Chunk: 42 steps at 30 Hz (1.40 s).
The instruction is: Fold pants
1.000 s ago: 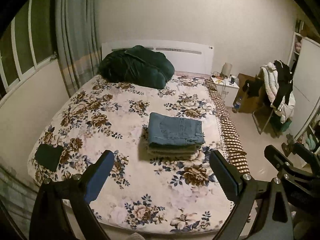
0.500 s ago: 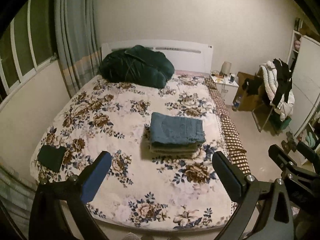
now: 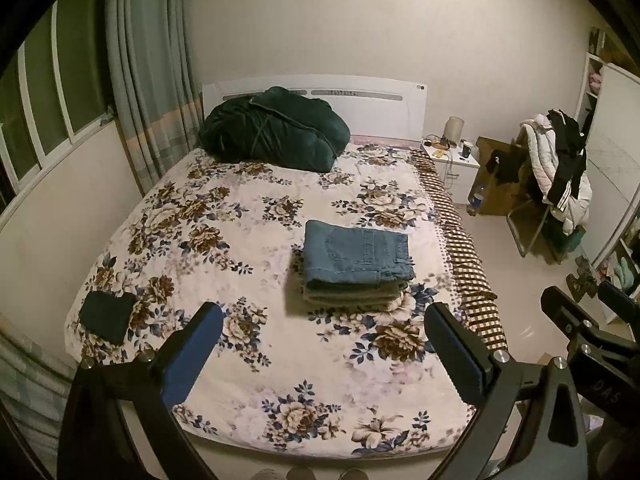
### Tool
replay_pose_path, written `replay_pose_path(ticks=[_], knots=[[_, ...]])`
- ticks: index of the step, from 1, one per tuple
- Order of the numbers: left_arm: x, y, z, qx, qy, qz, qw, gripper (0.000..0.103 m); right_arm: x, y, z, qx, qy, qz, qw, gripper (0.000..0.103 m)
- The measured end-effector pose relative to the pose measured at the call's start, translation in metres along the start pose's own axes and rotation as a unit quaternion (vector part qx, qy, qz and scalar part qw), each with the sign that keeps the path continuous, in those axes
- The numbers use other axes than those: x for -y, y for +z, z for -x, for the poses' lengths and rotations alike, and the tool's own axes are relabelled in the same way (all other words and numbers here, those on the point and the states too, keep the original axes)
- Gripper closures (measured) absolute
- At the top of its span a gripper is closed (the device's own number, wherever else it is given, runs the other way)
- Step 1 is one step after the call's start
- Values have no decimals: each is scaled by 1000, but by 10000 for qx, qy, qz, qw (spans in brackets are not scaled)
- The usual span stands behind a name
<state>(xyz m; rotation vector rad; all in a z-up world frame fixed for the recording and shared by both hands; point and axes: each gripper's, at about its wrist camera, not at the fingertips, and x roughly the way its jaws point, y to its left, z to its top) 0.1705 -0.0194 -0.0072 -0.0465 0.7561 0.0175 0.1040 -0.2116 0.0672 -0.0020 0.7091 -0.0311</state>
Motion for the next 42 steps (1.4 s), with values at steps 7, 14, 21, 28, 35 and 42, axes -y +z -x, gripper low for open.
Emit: replay_pose_path(ticks=[7,14,21,28,35,42], knots=[[2,-1,2,-1,15,-1,10000,0,0,-1,0,-19,25,-9,10000,0],[3,-1,2,18,12,-20,10000,0,-1,-1,1,-21,7,-30,10000,0],[1,-1,6,20,39,-5,10000,0,-2,-2,2,-24,20,-43,10000,0],[-4,1,10,59,62,31,10000,0,-3,-4,2,-23,12,-41,10000,0],[-5,0,11,49,56,32,10000,0,-5,-6,3,-16,11,-37,10000,0],[-7,4,11,56,98,38,9999,0,-5,-6,3,-16,11,-49,10000,0]])
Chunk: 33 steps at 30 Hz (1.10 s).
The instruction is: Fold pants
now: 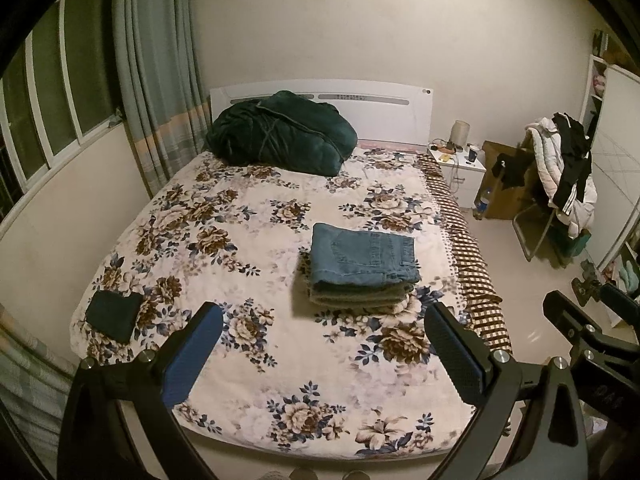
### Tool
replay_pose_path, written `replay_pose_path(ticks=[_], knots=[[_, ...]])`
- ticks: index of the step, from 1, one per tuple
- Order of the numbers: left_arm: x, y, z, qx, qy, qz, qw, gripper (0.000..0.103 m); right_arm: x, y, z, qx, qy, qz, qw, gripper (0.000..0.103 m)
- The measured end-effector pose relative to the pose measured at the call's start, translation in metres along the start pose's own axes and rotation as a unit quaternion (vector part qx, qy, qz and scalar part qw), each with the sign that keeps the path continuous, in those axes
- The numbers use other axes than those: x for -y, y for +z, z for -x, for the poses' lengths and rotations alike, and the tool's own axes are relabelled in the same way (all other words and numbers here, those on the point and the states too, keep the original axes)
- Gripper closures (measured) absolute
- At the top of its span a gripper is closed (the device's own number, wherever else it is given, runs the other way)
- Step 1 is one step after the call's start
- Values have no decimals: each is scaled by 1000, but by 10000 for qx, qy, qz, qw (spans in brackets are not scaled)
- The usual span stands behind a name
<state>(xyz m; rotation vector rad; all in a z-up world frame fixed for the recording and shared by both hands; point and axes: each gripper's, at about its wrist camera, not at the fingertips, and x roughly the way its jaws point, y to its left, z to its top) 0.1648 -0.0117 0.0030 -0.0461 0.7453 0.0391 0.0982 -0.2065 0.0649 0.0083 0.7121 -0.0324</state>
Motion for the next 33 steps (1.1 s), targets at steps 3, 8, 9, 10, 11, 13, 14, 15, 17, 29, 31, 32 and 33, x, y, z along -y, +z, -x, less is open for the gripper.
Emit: replay_pose_path(ticks=[3,8,9,10,11,13,14,15,17,29,31,32,33], knots=[[-2,1,0,1,6,4,10000,0,0,0,0,-2,4,4,10000,0],[-2,1,0,3,18,3,10000,0,1,0,0,-11,0,4,10000,0],[-3,2,1,5,17,4,10000,0,0,0,-1,-9,10,10,10000,0],[-2,1,0,2,19,3,10000,0,0,0,-1,-5,4,11,10000,0],[-2,1,0,3,20,1,10000,0,0,0,-1,-4,2,20,10000,0],[-2,1,0,3,17,3,10000,0,-1,-1,-1,-8,7,24,10000,0],[-2,1,0,6,29,5,10000,0,-1,0,-2,-4,4,28,10000,0],[-2,1,0,4,27,3,10000,0,-1,-1,-1,-5,-1,29,10000,0],[-2,1,0,3,23,10,10000,0,0,0,-1,-4,7,24,10000,0],[-3,1,0,2,31,0,10000,0,0,0,-2,-6,18,33,10000,0],[-3,1,0,10,39,-8,10000,0,0,0,-2,2,9,42,10000,0],[-4,2,0,39,65,-19,10000,0,0,1,-2,-1,12,37,10000,0],[-3,3,-1,47,63,-17,10000,0,0,1,-2,-7,17,34,10000,0]])
